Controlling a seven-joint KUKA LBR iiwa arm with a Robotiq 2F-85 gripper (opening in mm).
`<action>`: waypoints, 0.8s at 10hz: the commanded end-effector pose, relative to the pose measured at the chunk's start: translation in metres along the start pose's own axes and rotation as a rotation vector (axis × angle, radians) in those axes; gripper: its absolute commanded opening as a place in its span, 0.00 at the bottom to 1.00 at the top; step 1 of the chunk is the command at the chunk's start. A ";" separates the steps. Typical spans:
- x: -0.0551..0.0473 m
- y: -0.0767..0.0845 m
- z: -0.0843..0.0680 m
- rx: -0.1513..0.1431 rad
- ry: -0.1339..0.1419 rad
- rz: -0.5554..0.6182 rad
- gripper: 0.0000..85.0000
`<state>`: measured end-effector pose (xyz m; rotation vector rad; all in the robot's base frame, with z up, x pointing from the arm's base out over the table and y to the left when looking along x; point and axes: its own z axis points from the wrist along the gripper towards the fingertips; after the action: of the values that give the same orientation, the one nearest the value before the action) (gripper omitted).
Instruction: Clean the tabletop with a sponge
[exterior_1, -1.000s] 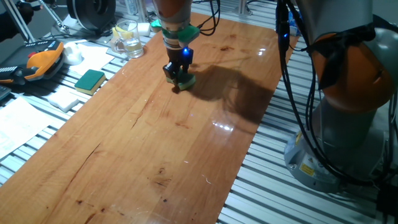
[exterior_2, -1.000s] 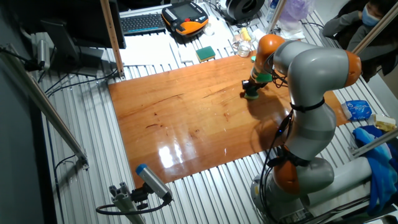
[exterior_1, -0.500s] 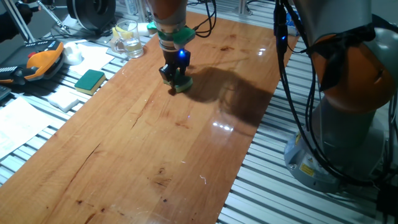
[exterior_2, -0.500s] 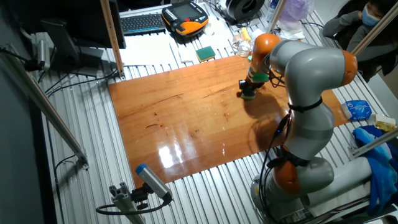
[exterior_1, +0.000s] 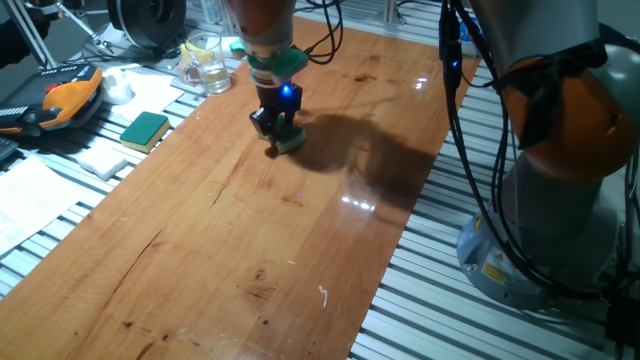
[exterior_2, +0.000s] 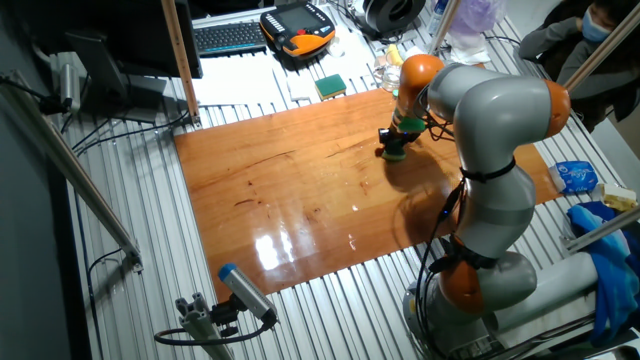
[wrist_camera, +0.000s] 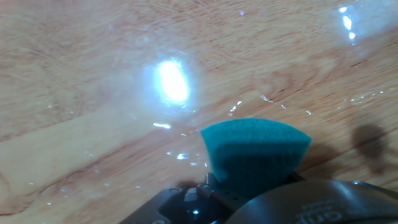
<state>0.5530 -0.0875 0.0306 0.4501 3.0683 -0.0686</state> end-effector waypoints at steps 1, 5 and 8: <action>0.001 0.004 0.001 0.003 -0.003 0.005 0.60; 0.011 0.019 0.002 0.004 -0.005 0.039 0.60; 0.015 0.026 0.003 0.013 0.001 0.052 0.60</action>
<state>0.5462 -0.0596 0.0258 0.5297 3.0567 -0.0860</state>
